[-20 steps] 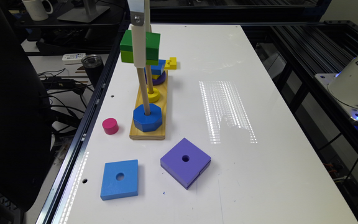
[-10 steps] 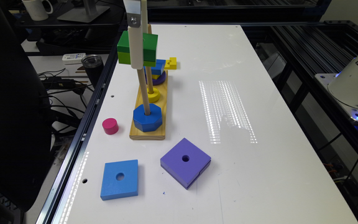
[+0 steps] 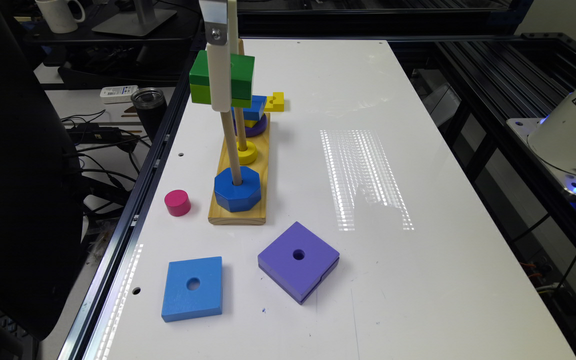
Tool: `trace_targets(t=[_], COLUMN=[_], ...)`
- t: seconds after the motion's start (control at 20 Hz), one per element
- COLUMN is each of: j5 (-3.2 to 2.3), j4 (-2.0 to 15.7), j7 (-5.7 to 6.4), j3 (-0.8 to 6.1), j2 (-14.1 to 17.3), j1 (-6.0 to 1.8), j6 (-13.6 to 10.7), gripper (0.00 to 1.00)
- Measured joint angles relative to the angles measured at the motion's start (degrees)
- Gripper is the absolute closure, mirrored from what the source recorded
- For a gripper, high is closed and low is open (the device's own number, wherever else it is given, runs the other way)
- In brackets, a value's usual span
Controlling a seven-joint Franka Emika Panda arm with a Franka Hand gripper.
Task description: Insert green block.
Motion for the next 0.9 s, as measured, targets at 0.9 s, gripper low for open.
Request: trace_targets(t=[0.9], j5=[0.00], j4=[-0.21], j7=[-0.50], j3=[-0.01], j2=[0.0], j1=[-0.85], j6=[0.2], gripper=[1.00])
